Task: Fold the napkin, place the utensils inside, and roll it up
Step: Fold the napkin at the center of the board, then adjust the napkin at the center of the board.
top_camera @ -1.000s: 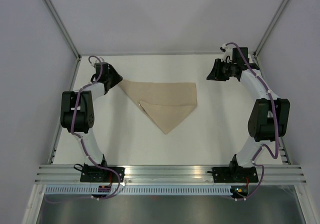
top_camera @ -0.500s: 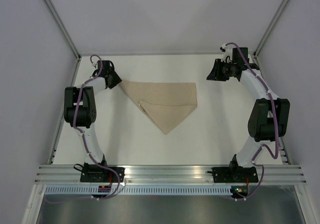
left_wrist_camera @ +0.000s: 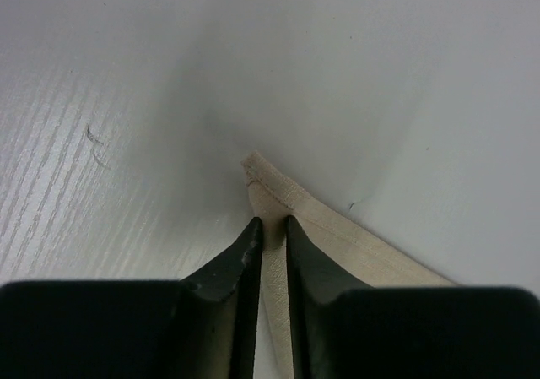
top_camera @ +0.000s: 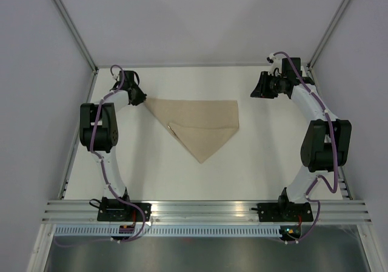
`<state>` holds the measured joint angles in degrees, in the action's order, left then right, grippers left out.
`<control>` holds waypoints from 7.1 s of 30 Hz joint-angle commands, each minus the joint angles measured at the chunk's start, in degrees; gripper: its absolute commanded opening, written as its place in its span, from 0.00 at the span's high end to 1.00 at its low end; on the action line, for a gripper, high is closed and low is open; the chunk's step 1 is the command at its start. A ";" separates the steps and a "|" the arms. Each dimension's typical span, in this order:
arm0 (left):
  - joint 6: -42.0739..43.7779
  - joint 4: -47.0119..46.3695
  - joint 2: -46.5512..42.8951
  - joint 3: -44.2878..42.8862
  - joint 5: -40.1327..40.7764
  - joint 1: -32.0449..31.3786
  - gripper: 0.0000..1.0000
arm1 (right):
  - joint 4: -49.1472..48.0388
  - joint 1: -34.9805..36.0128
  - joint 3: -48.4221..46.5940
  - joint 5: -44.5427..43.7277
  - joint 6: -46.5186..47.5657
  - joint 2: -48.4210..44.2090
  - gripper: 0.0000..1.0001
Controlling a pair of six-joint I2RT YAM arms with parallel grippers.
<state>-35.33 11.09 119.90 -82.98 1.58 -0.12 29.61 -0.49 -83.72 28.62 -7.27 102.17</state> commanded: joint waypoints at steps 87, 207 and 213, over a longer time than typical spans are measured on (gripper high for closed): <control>33.31 -19.54 -23.39 36.31 -45.62 -29.32 0.98 | 5.02 13.67 -4.96 -6.56 6.21 5.85 0.69; 8.87 -14.96 -28.93 39.31 -2.29 -23.88 0.84 | 3.81 20.62 -3.39 -25.35 8.32 15.00 0.63; 11.33 -11.81 -28.84 33.33 -2.03 -22.38 0.81 | 5.02 14.22 -1.36 -21.60 11.04 7.18 0.61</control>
<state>-26.92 -2.90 91.55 -45.69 -1.50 -23.03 33.56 17.93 -84.64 7.66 2.90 116.05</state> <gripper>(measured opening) 0.184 0.390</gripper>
